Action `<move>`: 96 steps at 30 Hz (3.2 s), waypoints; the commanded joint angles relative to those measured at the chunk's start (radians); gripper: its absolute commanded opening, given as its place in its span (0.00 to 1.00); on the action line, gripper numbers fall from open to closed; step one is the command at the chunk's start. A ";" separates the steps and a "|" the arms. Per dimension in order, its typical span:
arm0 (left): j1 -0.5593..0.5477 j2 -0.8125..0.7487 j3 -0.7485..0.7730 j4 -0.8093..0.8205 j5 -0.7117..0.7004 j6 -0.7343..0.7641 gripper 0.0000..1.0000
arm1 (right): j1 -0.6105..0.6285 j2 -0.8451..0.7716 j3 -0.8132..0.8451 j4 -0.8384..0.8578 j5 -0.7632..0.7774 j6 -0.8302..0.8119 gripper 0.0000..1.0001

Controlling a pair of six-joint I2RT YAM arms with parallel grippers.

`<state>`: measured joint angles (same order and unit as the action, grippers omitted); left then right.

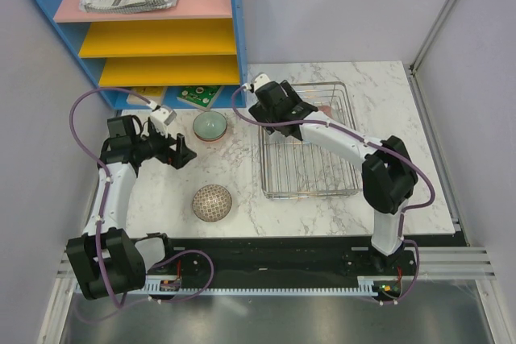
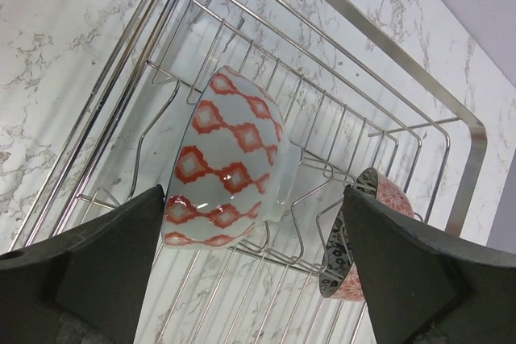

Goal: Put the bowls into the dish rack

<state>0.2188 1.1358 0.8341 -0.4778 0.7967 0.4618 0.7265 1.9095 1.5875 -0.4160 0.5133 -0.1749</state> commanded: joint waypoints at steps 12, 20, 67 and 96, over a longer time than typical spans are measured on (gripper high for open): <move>-0.015 0.047 -0.021 -0.228 0.073 0.342 1.00 | -0.022 -0.150 0.035 -0.009 -0.012 -0.031 0.98; -0.119 0.111 -0.049 -0.251 0.007 0.386 1.00 | -0.022 -0.217 0.054 -0.010 -0.036 -0.041 0.98; -0.426 0.131 0.281 -0.241 0.131 0.224 0.02 | -0.295 -0.308 -0.003 -0.119 -0.789 0.225 0.98; -0.622 0.392 0.540 0.130 -0.073 0.014 0.02 | -0.338 -0.283 -0.300 0.294 -1.567 0.630 0.98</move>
<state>-0.3614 1.5314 1.3067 -0.3489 0.6582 0.4824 0.3897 1.6638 1.3132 -0.2932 -0.9928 0.3737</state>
